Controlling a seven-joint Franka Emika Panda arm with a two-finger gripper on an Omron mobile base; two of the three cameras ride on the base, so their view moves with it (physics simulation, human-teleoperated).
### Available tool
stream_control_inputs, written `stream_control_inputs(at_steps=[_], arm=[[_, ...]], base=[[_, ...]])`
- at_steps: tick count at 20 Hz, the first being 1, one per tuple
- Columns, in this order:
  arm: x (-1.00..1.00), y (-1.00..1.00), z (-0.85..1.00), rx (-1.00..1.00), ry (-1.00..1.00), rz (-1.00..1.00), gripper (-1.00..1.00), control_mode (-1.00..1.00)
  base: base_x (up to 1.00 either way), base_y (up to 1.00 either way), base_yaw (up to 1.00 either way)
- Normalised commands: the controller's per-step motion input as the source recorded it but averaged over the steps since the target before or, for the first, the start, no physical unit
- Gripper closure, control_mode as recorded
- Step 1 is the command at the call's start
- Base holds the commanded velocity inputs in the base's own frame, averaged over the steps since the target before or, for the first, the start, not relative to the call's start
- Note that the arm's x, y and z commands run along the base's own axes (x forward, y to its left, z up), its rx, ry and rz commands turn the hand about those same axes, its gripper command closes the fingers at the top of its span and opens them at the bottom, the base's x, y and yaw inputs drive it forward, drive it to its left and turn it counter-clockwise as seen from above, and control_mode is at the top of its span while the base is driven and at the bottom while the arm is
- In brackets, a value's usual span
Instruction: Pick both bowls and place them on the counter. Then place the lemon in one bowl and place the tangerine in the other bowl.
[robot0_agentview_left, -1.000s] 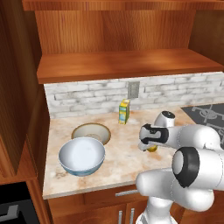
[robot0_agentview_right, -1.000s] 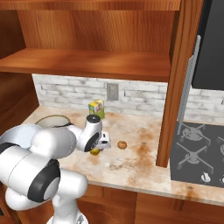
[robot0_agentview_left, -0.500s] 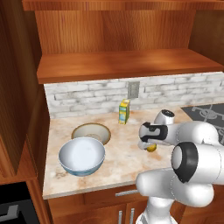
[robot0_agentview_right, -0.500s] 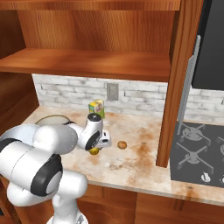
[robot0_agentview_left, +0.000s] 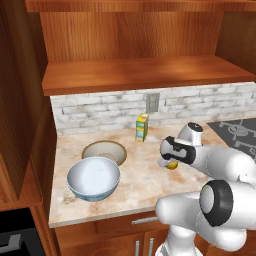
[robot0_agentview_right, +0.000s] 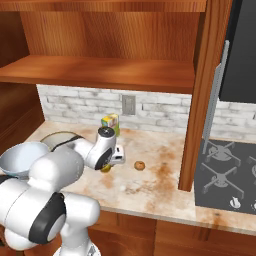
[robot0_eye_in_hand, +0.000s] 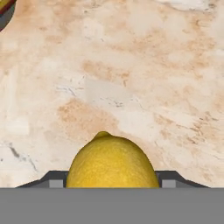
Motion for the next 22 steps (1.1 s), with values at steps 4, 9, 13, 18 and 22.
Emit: stream_control_inputs(at_steps=[4,9,13,18,22], arm=[[-0.08,0.45,0.45,0.06,-0.19,0.00,1.00,-1.00],[0.08,0.46,0.48,0.09,-0.10,0.00,1.00,-1.00],[0.16,0.37,0.53,0.12,0.00,0.00,1.00,-1.00],[0.10,0.52,0.45,0.02,0.00,0.00,1.00,-1.00],[0.21,0.56,0.36,0.01,0.06,0.00,1.00,-1.00]], base=[[0.00,0.00,0.00],[0.00,0.00,0.00],[0.00,0.00,0.00],[0.00,0.00,0.00],[0.00,0.00,0.00]])
